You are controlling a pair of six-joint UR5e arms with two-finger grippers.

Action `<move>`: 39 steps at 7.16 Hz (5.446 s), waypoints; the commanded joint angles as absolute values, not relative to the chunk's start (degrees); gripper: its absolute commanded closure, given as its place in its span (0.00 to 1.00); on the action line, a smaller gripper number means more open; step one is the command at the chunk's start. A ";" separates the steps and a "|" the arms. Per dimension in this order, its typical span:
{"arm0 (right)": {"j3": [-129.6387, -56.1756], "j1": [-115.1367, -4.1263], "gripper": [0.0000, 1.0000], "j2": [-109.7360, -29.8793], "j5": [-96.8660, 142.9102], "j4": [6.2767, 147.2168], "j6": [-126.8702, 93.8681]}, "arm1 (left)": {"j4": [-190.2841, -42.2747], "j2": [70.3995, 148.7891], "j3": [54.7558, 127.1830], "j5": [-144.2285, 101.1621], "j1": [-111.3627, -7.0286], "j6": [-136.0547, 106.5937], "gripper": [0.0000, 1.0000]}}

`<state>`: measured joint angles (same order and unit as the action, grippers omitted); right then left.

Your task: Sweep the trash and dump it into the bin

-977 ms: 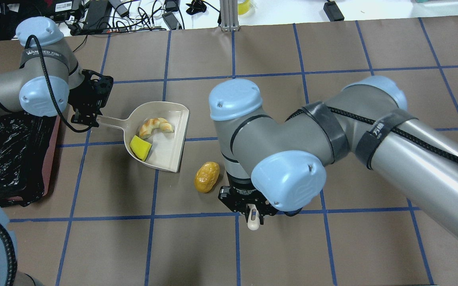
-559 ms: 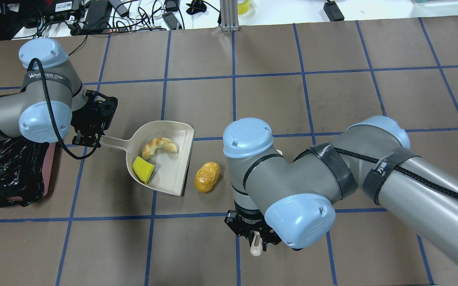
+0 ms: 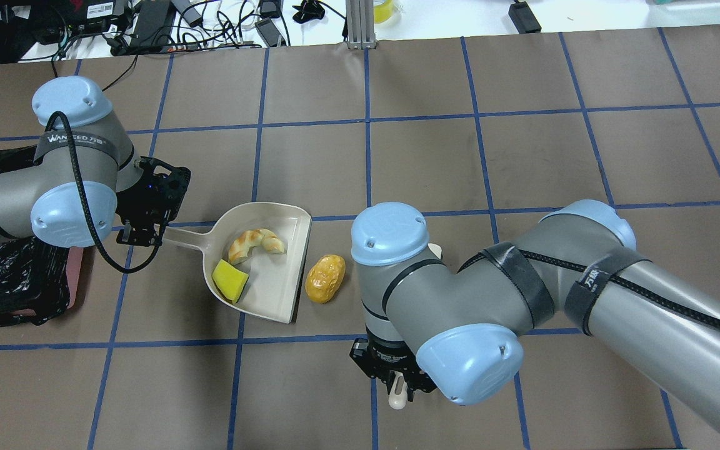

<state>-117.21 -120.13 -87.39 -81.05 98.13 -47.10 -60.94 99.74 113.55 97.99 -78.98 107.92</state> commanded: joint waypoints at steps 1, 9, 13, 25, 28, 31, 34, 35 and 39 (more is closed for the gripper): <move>-116.90 -120.15 1.00 -86.93 -81.12 98.87 -47.11 | -60.91 99.76 113.73 98.00 -79.01 107.41 0.99; -116.89 -120.23 1.00 -86.05 -81.04 100.46 -47.11 | -60.12 99.58 114.96 98.61 -79.10 106.35 0.99; -116.81 -123.65 1.00 -83.07 -78.84 104.38 -52.10 | -60.12 99.41 115.05 98.61 -79.01 106.35 0.99; -85.34 -129.73 1.00 -60.20 -78.89 102.85 -49.22 | -60.12 99.41 114.96 98.61 -79.01 106.17 0.99; -85.87 -129.29 1.00 -65.20 -86.81 94.52 -47.20 | -60.12 99.49 114.96 98.61 -79.01 106.17 0.99; -99.16 -129.37 1.00 -75.98 -86.84 87.10 -55.06 | -60.12 99.49 114.96 98.53 -79.01 106.17 0.99; -111.08 -131.74 1.00 -79.90 -74.28 99.98 -72.17 | -60.12 97.66 116.88 98.79 -79.19 106.96 0.99; -111.35 -132.53 1.00 -78.59 -72.27 103.93 -74.33 | -60.12 96.43 118.55 100.27 -79.10 106.96 0.99; -108.99 -135.16 1.00 -69.98 -68.29 121.18 -73.58 | -60.12 95.45 119.18 100.46 -78.84 107.05 1.00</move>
